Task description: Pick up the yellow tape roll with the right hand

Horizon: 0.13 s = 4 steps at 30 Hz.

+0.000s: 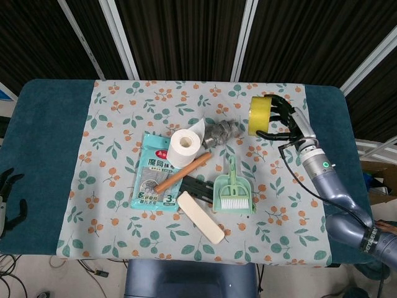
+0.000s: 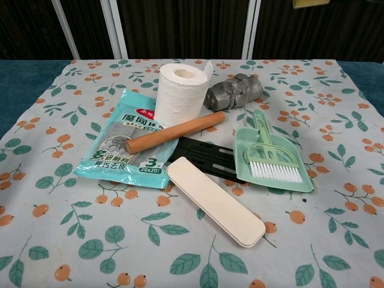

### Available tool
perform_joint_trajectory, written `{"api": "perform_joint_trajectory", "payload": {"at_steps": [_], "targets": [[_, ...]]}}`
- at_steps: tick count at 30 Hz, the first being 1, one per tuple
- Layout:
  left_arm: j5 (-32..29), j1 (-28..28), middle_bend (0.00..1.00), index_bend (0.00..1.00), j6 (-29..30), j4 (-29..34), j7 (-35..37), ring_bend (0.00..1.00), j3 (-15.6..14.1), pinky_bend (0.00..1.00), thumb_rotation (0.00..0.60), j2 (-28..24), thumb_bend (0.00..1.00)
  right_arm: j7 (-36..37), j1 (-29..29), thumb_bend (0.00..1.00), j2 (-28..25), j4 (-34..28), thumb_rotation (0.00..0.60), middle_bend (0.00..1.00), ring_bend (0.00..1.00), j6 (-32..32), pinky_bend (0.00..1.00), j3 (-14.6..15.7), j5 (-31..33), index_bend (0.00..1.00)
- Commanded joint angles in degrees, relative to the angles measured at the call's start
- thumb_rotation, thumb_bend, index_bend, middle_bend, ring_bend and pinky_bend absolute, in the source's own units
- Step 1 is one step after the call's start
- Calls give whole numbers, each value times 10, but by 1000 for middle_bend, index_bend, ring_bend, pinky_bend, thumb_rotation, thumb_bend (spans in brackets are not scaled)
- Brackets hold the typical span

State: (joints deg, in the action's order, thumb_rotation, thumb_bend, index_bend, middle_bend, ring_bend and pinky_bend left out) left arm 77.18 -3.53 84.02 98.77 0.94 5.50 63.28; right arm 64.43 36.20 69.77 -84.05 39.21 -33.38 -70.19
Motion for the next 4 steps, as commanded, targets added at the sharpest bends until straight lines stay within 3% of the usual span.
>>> {"api": "perform_joint_trajectory", "payload": {"at_steps": [1, 4], "targets": [[1, 0, 57, 185, 1, -1, -1, 59, 0, 0, 600, 1, 551, 90, -19, 308, -11, -1, 600, 472, 467, 37, 333, -26, -45, 476], [0, 0, 57, 185, 1, -1, 0, 59, 0, 0, 600, 1, 551, 128, -23, 308, -16, -2, 600, 472, 467, 56, 333, -27, -56, 476]]}}
